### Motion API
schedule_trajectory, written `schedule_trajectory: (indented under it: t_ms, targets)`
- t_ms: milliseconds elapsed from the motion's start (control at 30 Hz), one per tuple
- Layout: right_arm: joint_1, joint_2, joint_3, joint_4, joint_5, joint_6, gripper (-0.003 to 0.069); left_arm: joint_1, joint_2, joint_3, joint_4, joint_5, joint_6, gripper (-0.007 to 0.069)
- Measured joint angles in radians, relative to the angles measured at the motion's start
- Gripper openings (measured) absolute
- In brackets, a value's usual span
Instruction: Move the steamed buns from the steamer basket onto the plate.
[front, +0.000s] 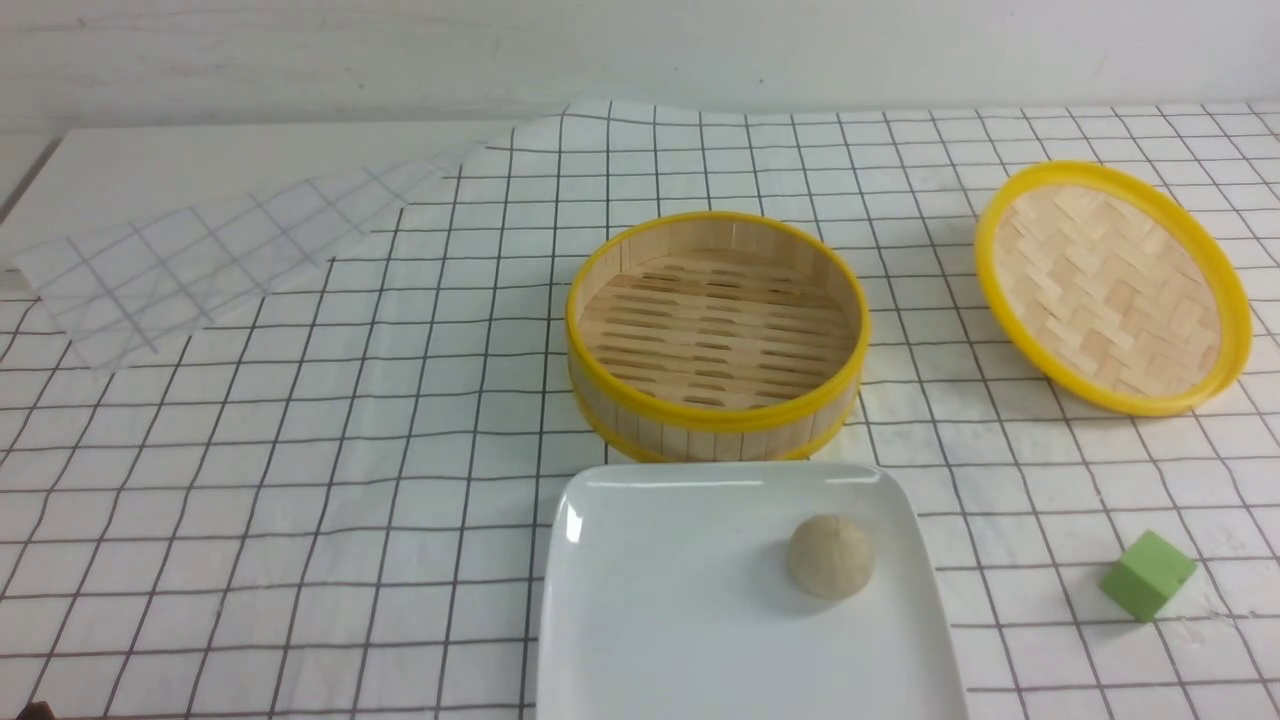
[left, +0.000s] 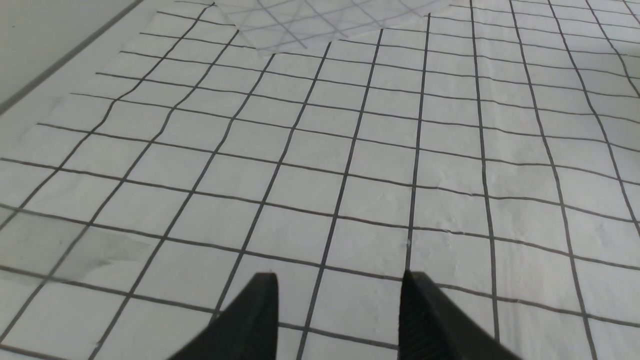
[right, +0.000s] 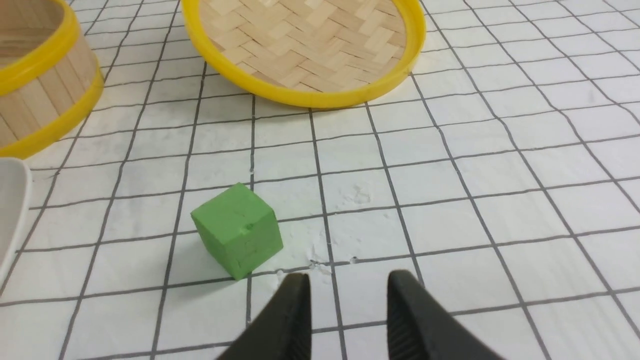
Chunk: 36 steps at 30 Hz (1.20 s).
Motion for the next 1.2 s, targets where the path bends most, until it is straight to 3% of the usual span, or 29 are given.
schedule_trajectory:
  t_ms: [1200]
  targets:
    - [0.002, 0.000, 0.000, -0.078, 0.000, -0.007, 0.0240, 0.000, 0.000, 0.000, 0.000, 0.000, 0.000, 0.0352]
